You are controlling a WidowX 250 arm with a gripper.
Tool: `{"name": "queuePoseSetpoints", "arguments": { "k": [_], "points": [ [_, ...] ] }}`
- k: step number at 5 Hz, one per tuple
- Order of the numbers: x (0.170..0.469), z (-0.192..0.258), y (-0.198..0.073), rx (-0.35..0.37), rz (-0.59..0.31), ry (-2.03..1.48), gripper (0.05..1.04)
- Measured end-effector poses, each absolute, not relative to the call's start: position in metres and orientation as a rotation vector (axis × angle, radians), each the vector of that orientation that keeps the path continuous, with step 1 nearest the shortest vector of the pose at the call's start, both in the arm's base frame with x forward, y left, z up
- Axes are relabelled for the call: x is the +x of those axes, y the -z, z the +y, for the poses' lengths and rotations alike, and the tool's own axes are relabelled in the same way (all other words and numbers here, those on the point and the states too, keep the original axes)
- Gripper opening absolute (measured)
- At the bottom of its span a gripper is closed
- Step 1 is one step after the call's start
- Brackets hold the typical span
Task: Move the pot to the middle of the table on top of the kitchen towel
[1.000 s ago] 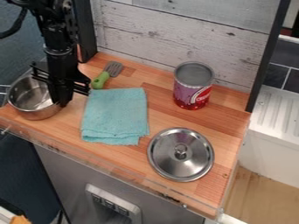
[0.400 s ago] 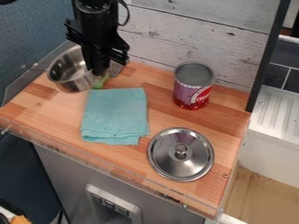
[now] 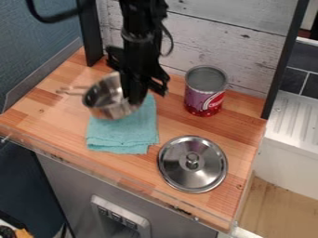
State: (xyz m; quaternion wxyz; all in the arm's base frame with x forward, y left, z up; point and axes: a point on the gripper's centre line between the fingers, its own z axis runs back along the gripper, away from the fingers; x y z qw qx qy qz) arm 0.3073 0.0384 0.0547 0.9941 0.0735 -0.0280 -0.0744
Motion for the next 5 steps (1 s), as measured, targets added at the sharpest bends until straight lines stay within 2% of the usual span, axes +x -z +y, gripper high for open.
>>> {"name": "queuePoseSetpoints", "arguments": {
  "k": [1,2,3,5],
  "points": [
    [0.305,0.025,-0.038,0.141,-0.010,0.182,0.067],
    [0.305,0.021,-0.034,0.140,0.001,0.190,0.094],
    [0.303,0.016,-0.034,0.144,0.016,0.179,0.262],
    [0.298,0.007,-0.075,0.090,-0.078,0.168,0.854]
  ]
}}
